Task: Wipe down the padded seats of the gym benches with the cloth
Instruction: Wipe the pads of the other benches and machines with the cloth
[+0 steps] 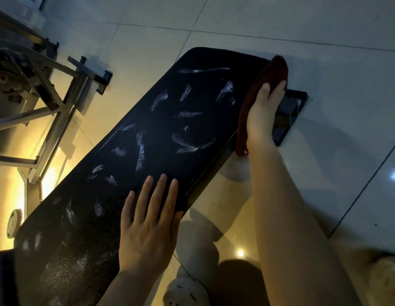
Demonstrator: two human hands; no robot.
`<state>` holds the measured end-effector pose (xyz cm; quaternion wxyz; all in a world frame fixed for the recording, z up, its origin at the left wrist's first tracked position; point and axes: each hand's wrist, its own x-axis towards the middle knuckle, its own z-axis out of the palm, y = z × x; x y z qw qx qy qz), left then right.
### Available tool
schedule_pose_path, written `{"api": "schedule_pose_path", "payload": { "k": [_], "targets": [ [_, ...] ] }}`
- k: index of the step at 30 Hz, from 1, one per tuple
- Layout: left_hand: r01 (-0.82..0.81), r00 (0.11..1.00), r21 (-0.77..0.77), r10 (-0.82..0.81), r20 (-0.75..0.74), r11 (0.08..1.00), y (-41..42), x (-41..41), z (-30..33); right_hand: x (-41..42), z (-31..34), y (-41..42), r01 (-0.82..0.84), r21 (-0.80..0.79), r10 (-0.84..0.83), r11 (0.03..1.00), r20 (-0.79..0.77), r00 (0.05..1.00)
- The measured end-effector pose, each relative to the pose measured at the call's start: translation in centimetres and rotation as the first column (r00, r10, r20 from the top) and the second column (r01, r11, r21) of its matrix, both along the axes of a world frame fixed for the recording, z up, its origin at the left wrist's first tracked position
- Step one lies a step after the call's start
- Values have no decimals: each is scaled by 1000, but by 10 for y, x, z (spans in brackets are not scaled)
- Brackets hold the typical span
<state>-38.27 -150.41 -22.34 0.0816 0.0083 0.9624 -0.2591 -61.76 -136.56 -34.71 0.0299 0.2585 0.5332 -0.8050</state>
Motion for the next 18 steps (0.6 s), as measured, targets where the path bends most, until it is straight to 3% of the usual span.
{"api": "schedule_pose_path", "payload": {
  "k": [3, 7, 9, 12, 18],
  "targets": [
    [-10, 1000, -4, 10, 1, 1000, 0, -1, 0, 59, 7, -24, -67, -3, 66, 998, -98, 993],
    [2, 1000, -14, -2, 15, 1000, 1, -1, 1, 141, 8, -63, -25, 272, 138, 962, -404, 904],
    [2, 1000, -11, -1, 12, 1000, 2, 0, 1, 139, 11, -59, -89, 200, 156, 976, -352, 923],
    [5, 1000, -2, -5, 4, 1000, 2, 1, 1, 95, 13, -41, -64, 237, 123, 969, -241, 963],
    [19, 999, 39, -18, -26, 999, 0, -1, -1, -4, -3, 0, -3, 121, 16, 993, -110, 994]
  ]
}}
